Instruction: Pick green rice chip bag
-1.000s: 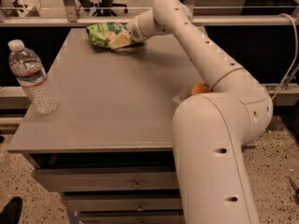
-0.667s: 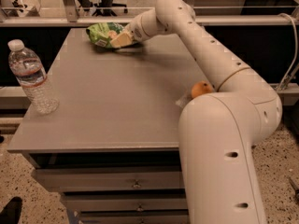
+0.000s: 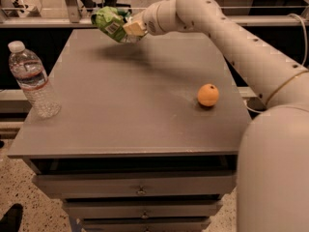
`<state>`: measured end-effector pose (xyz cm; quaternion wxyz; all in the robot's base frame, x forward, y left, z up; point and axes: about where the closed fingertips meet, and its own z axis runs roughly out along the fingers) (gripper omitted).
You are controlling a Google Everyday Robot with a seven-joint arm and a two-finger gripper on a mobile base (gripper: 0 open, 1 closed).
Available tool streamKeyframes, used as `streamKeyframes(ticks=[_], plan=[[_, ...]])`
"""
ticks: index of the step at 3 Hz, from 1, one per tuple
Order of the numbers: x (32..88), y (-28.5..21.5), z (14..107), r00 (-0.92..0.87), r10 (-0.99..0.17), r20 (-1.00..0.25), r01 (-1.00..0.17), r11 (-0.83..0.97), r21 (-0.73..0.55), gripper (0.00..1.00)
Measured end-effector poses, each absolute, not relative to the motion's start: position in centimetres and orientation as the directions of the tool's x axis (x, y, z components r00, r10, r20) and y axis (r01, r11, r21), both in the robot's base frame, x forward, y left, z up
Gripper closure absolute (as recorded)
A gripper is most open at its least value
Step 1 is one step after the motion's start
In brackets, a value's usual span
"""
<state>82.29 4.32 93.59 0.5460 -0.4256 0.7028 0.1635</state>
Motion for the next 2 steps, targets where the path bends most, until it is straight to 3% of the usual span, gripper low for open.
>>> streamKeyframes(ticks=[1,2], plan=[[77.63,2.0,98.81,0.044,-0.378,-0.925,-0.718,0.632,-0.292,1.0],[77.67,2.12,98.77,0.044,-0.378,-0.925,-0.719,0.63,-0.292,1.0]])
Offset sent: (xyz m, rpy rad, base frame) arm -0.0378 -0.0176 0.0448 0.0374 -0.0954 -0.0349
